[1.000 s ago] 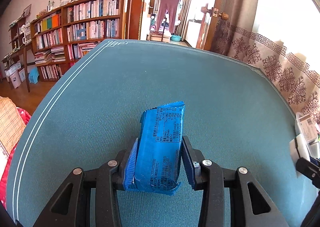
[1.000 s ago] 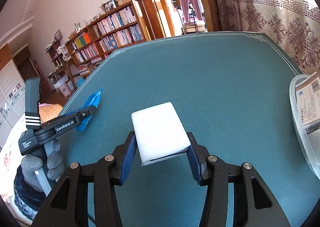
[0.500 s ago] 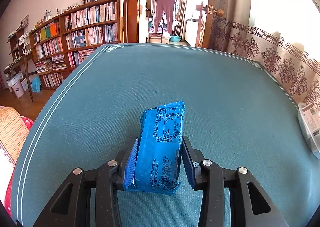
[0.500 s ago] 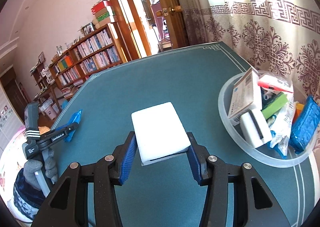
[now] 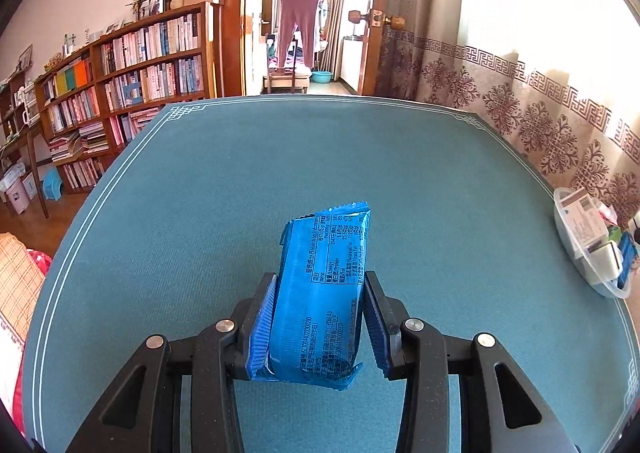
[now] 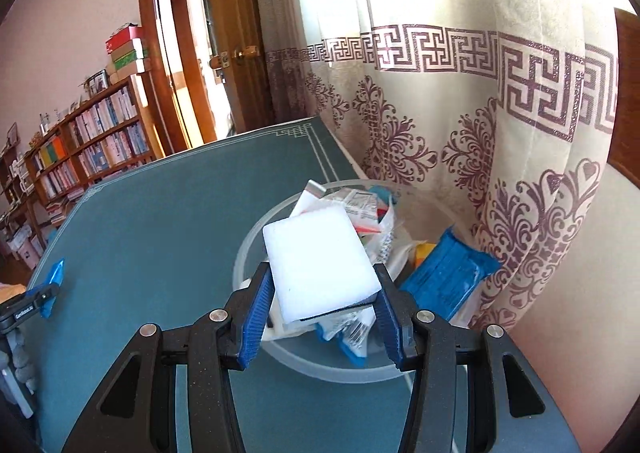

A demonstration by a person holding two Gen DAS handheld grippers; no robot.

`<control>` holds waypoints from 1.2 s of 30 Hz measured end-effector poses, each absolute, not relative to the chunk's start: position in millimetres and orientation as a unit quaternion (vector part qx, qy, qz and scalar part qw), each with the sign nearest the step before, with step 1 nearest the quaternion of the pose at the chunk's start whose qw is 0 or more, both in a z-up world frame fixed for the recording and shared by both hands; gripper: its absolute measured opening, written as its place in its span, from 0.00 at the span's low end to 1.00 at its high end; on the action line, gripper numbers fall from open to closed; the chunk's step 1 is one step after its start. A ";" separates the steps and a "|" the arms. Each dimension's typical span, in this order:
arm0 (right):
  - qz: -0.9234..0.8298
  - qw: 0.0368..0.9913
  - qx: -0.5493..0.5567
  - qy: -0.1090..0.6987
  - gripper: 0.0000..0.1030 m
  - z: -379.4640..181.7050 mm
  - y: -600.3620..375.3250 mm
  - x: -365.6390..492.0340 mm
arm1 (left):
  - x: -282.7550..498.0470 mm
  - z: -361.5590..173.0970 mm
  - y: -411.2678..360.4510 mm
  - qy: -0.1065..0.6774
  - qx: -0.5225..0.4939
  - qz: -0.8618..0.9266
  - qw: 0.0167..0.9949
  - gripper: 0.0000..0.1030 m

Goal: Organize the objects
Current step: 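Carry the white block into the bowl and open the right tool while the left holds the pack, then carry the blue wipes pack over the bowl and open the left tool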

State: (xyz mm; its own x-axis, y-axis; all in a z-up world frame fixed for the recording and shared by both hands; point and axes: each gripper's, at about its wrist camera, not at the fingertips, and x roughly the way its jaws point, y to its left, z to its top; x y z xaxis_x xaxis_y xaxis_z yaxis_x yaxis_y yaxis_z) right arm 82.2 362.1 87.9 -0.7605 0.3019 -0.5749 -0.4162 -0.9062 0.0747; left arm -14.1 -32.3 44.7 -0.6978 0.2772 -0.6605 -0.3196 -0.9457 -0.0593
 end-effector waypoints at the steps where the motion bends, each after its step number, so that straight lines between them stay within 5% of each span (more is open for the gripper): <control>1: 0.931 0.207 -0.288 0.090 0.49 88.6 368.1 79.0 | -10.7 46.6 -28.2 0.033 -0.351 0.920 0.168 0.43; 14: 0.890 0.313 -0.332 0.019 0.49 73.1 427.6 27.7 | 11.5 62.8 15.3 0.036 -0.345 0.907 0.239 0.43; 36: 0.925 0.246 -0.286 0.051 0.51 87.8 409.4 62.8 | 29.5 65.8 66.3 0.061 -0.347 0.890 0.291 0.43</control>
State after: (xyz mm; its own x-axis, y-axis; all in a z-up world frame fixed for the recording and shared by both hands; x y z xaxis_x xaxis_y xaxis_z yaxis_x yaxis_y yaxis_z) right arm 62.8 409.4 87.8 -0.7157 0.4261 -0.5534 -0.4847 -0.8735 -0.0457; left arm 29.5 66.3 65.8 -0.5902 0.4750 -0.6527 -0.5602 -0.8232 -0.0924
